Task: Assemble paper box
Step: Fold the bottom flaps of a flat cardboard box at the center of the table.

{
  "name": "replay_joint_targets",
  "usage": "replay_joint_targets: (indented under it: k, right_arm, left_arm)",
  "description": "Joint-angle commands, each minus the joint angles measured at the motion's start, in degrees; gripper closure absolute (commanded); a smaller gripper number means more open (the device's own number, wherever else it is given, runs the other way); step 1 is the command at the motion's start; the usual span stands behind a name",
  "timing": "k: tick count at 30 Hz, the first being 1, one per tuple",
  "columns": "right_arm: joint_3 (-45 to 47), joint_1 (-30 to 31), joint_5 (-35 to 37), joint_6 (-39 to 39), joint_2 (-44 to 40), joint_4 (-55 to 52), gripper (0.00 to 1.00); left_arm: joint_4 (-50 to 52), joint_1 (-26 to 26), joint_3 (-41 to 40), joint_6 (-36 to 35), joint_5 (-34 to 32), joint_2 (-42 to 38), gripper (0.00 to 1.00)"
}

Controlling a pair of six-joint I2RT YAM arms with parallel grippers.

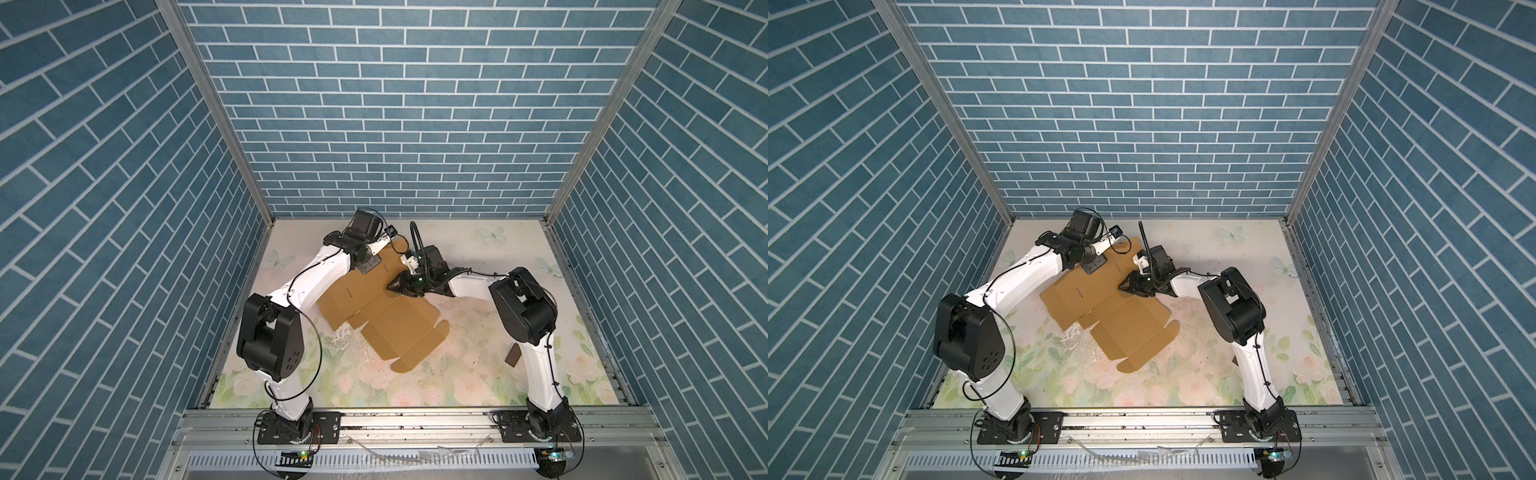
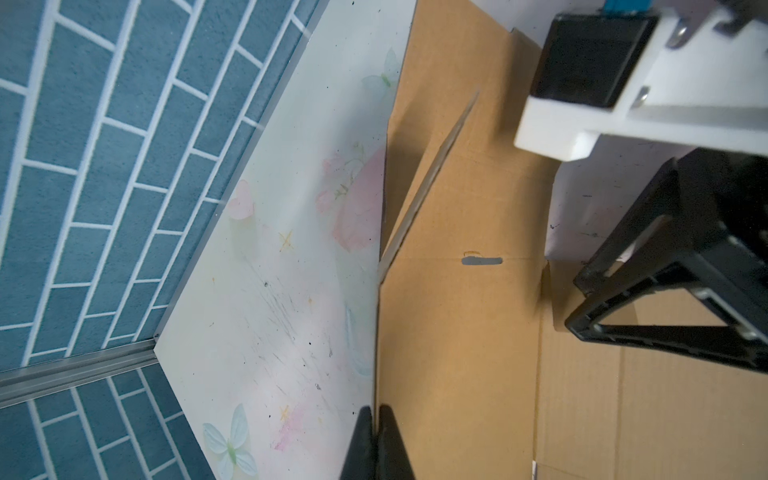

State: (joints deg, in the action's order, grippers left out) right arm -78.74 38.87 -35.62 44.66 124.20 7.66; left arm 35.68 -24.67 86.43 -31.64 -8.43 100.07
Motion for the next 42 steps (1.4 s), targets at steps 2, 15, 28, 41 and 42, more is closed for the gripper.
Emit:
replay_joint_targets:
  k: [2, 15, 28, 41, 42]
  right_arm:
    - [-1.6, 0.7, 0.2, -0.3, 2.8, -3.9, 0.64]
    - [-3.0, 1.6, 6.4, -2.9, 2.7, -12.8, 0.86]
    - [-2.4, 1.4, 8.6, -4.5, -3.7, -13.6, 0.85]
    - [-13.5, -8.5, 5.0, -4.0, -10.1, -17.5, 0.85]
    - [-15.2, -8.7, 4.3, -3.0, -9.4, -17.1, 0.85]
  left_arm:
    - [-0.8, -0.4, -0.3, 0.7, 0.3, -0.8, 1.0]
    - [-0.9, -0.5, -0.3, 0.7, 0.1, -1.2, 1.0]
    - [-1.0, -0.4, -0.5, -0.4, -0.2, -1.9, 1.0]
    - [-1.1, -0.5, -0.7, -2.8, -0.3, -1.4, 1.0]
    - [-0.8, -0.4, -0.3, -2.4, 0.1, -1.7, 1.0]
